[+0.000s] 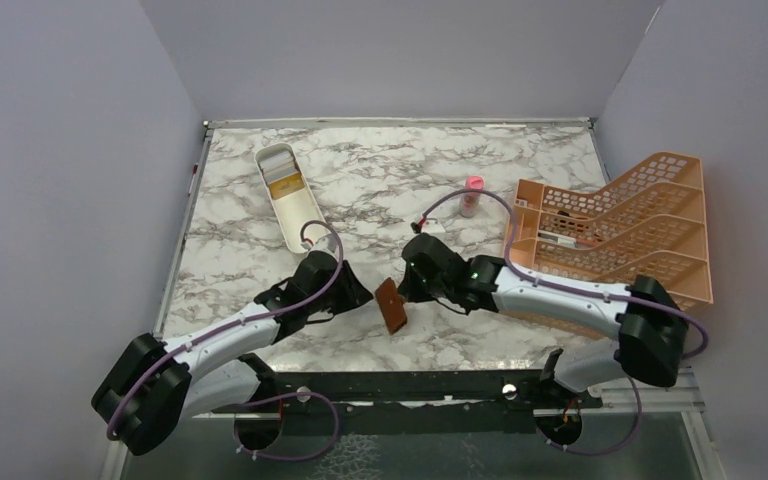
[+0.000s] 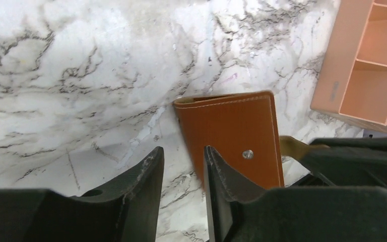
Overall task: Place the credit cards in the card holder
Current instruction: Open the card holder at the center of the board.
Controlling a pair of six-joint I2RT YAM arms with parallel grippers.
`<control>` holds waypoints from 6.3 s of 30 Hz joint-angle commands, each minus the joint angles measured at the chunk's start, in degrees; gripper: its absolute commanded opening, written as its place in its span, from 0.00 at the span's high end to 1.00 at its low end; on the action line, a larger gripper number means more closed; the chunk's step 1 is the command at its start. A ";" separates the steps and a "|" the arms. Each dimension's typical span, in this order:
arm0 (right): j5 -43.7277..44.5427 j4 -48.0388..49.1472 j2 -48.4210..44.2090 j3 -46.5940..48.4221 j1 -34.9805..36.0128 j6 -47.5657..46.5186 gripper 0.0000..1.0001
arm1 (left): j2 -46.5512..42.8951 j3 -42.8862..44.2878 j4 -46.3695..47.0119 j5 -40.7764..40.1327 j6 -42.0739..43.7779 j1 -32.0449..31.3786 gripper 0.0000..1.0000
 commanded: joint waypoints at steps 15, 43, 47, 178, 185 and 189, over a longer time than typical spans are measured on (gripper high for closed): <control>-10.68 10.34 -10.49 -5.91 -1.37 2.14 0.99 | -1.46 1.51 1.31 6.28 -0.21 0.17 0.45; -15.17 12.24 -12.83 -21.43 -15.56 2.23 0.99 | 3.42 3.24 -2.42 8.02 3.36 0.08 0.46; -15.49 13.05 -12.73 -22.52 -15.65 2.42 0.99 | 3.98 0.78 2.46 10.75 2.43 0.13 0.47; -27.54 11.80 -20.86 -15.12 -15.01 -0.83 0.64 | 18.26 -0.18 30.24 20.39 -3.12 -0.31 1.00; -29.40 16.77 -13.92 -13.31 -13.20 0.74 0.66 | 18.32 0.96 29.16 20.25 -3.21 -0.78 1.00; -30.64 18.61 -9.57 -11.26 -13.19 1.26 0.67 | 17.79 2.33 26.75 19.29 -2.58 -0.92 1.00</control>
